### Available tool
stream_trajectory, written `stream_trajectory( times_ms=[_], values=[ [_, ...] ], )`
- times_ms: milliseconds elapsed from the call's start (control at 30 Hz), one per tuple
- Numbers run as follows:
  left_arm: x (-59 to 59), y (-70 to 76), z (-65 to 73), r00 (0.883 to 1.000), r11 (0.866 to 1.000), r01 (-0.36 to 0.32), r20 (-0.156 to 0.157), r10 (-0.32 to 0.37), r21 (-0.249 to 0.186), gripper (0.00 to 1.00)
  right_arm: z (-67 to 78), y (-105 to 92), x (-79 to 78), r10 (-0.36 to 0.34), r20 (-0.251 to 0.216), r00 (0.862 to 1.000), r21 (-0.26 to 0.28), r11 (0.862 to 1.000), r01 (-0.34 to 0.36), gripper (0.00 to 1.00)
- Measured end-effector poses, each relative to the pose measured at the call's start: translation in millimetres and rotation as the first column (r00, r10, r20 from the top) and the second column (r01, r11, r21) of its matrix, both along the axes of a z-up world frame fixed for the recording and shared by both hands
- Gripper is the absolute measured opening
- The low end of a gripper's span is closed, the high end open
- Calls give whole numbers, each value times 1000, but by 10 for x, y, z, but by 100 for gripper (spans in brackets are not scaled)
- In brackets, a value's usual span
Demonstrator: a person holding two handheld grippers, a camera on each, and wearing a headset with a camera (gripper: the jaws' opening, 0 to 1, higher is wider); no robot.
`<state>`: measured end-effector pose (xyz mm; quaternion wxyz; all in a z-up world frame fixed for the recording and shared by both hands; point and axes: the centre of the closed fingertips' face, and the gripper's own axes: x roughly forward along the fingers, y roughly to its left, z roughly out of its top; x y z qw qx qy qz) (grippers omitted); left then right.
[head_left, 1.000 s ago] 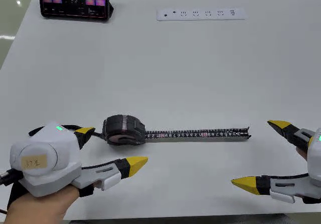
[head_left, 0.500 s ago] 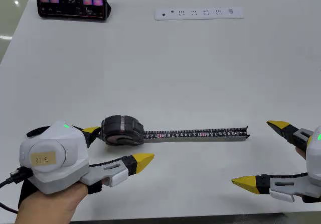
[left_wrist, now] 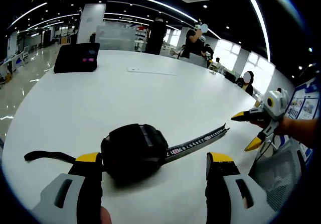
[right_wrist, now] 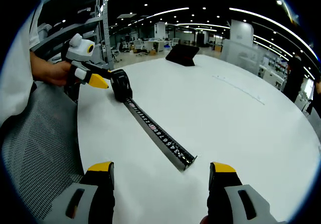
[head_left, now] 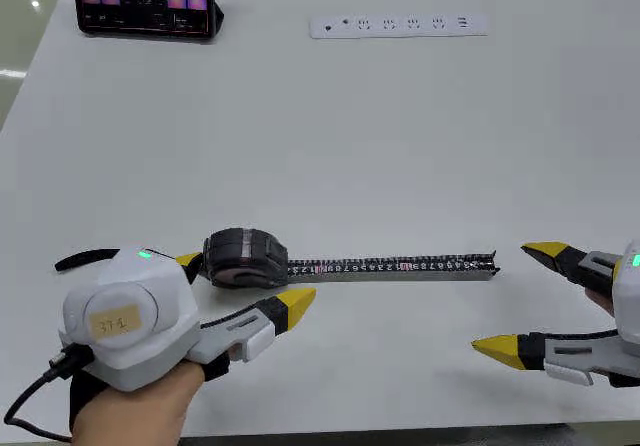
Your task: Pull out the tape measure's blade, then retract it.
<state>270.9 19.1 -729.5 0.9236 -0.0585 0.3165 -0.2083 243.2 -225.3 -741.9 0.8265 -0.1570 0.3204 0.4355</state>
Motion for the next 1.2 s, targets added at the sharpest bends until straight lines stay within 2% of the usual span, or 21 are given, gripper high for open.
stream_trajectory(
  times_ms=[100,167,233,533,667,867,1200],
  values=[
    [21,-9,-6,1000,1000,-22,8,22,19,82,-17,-21,11,17,1,1000,-14,1000,-17,71],
    [36,-13,-7,999,999,-45,11,45,14,83,-20,-35,28,33,4,999,-22,999,-33,68],
    [51,-4,-33,998,997,-57,16,57,47,83,-23,-53,51,52,8,999,-37,998,-52,64],
    [89,31,-90,994,991,-110,22,108,80,79,-25,-112,203,121,15,993,-76,990,-119,53],
    [106,50,-94,992,989,-126,27,125,82,77,-36,-117,262,147,13,989,-94,985,-145,51],
    [145,75,-125,987,984,-163,13,162,71,74,-51,-84,332,192,11,981,-109,976,-189,46],
    [200,130,-157,976,975,-218,-10,219,36,67,-102,-79,348,282,-25,959,-152,947,-282,37]
  ],
)
